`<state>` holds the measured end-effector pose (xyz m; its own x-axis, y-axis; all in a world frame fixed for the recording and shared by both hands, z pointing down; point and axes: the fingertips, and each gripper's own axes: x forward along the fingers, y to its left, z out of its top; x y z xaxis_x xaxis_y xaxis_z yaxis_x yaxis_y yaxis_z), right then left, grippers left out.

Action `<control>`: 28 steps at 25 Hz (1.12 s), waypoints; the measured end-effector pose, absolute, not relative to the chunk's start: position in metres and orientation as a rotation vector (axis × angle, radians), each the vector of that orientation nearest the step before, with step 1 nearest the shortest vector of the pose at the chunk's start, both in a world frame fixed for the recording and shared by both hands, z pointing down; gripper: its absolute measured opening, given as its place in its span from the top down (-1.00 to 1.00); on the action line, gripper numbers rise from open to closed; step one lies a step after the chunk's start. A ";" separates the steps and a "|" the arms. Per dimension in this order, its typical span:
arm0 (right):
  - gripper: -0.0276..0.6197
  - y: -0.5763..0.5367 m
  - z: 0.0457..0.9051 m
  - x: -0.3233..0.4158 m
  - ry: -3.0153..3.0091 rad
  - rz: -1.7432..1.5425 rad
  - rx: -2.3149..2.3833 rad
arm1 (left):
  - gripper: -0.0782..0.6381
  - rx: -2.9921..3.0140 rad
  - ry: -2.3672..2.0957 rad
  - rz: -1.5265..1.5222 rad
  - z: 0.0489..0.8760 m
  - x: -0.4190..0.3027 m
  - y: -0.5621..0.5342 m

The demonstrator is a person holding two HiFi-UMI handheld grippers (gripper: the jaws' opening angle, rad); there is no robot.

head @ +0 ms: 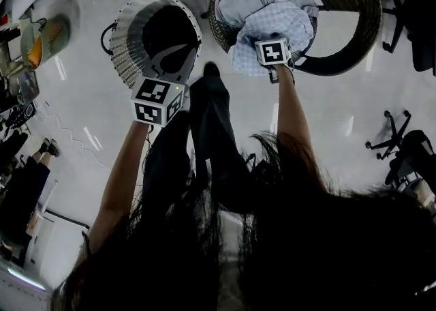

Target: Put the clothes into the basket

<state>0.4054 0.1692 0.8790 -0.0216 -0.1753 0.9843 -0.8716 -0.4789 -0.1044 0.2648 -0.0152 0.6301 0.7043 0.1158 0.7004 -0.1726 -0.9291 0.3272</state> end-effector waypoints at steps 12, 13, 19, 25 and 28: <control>0.60 0.168 0.877 0.411 -1.060 1.640 1.777 | 0.70 2.510 -0.087 1.072 0.640 0.239 -0.017; 0.63 0.169 0.872 0.408 -1.050 1.671 1.806 | 0.70 2.514 -0.092 1.060 0.635 0.237 -0.018; 0.65 0.160 0.828 0.400 -1.098 1.822 2.013 | 0.70 2.550 -0.126 0.991 0.602 0.209 -0.030; 0.65 0.158 0.762 0.394 -1.165 1.822 2.202 | 0.70 2.611 -0.156 0.986 0.571 0.157 -0.040; 0.66 0.155 0.720 0.385 -1.227 1.787 2.289 | 0.70 2.642 -0.187 0.961 0.552 0.132 -0.046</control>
